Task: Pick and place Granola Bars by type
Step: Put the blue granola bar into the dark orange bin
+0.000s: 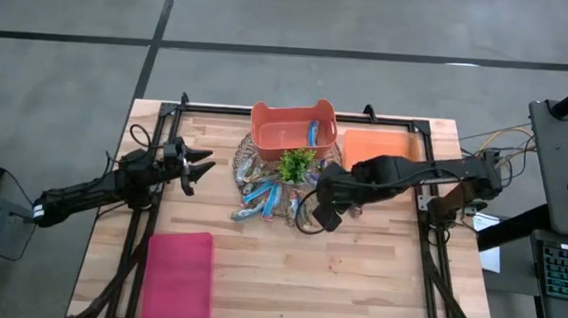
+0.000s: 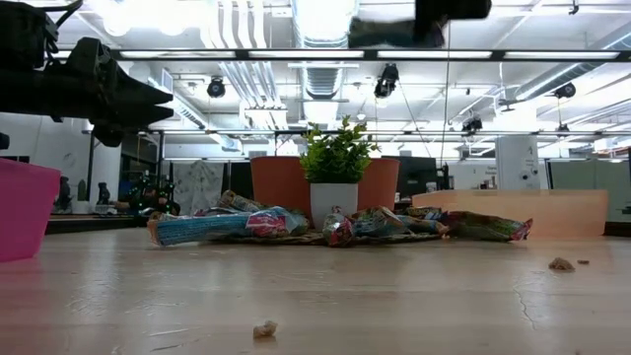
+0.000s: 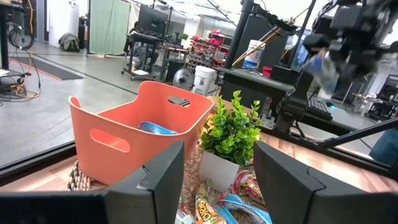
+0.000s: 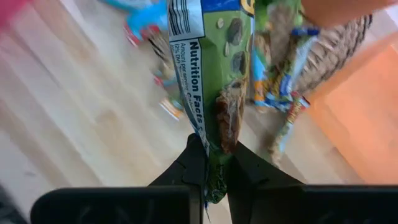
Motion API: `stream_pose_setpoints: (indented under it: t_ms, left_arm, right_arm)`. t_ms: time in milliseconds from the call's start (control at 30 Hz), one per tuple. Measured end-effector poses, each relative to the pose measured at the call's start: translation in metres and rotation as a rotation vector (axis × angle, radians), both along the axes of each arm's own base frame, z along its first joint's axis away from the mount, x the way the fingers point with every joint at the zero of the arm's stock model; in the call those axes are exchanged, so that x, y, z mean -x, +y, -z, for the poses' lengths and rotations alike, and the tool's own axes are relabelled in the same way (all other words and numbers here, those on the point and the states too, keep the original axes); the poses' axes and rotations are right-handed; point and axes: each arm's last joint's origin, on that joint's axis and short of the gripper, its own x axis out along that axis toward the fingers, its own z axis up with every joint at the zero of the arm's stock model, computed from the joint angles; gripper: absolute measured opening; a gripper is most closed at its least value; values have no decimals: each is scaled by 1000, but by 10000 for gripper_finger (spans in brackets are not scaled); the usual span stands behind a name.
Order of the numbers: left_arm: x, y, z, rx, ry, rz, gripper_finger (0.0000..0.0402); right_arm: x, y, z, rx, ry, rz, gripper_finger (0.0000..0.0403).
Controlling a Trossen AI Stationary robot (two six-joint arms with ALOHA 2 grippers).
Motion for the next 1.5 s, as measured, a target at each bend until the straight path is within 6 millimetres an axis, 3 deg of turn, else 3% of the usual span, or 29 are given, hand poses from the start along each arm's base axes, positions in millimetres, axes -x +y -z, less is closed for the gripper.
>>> stream_pose_setpoints:
  t_ms: [167, 300, 667, 1067, 1367, 1500]
  left_arm:
    - [0, 0, 0, 0, 0, 0, 174]
    - [0, 0, 0, 0, 0, 0, 174]
    - [0, 0, 0, 0, 0, 0, 174]
    - [0, 0, 0, 0, 0, 0, 174]
    - [0, 0, 0, 0, 1, 0, 174]
    - [0, 0, 0, 0, 1, 0, 174]
  right_arm:
    - [-8, -6, -23, 26, -95, 45, 22]
    - [-20, -24, -38, 33, -156, 96, 20]
    - [-60, -106, -48, 87, -216, 240, 19]
    - [-99, -194, -7, 57, -220, 407, 19]
    - [-105, -242, 35, -6, -151, 583, 18]
    - [-112, -254, 60, -89, -109, 611, 18]
